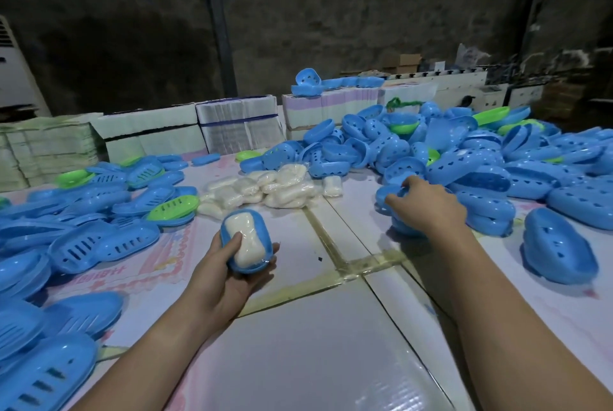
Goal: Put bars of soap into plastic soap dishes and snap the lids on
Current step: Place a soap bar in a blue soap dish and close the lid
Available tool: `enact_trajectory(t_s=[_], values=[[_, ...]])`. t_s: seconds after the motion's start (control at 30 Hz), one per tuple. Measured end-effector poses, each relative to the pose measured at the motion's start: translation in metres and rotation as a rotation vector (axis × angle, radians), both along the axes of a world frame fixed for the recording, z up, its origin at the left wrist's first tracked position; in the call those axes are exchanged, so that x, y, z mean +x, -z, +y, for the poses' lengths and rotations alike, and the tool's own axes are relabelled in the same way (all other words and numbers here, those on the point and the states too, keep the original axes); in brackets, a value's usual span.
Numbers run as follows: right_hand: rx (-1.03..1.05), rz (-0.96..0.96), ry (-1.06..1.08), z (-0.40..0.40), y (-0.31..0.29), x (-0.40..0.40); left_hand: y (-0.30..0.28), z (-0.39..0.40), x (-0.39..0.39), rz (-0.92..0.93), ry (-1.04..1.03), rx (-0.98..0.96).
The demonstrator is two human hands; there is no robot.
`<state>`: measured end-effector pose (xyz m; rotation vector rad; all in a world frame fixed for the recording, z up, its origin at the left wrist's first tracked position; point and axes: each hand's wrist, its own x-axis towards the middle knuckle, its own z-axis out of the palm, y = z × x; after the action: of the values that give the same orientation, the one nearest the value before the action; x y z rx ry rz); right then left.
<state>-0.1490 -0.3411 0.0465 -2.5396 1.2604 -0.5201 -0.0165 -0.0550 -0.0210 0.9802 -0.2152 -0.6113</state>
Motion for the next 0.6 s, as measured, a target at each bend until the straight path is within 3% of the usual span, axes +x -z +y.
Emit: enact_trajectory(t_s=[0.2, 0.4, 0.5, 0.6], values=[[-0.057, -0.206, -0.119, 0.016, 0.012, 0.017, 0.002, 0.0, 0.002, 0.055, 0.019, -0.032], [-0.014, -0.51, -0.435, 0.051, 0.011, 0.024, 0.0, 0.001, 0.002, 0.121, 0.058, -0.056], [0.163, -0.675, -0.617, 0.083, 0.008, 0.029, 0.001, 0.0, 0.002, 0.128, 0.046, -0.035], [0.743, -0.867, -0.797, 0.115, -0.001, 0.04, -0.003, -0.001, 0.0, 0.143, 0.051, -0.092]])
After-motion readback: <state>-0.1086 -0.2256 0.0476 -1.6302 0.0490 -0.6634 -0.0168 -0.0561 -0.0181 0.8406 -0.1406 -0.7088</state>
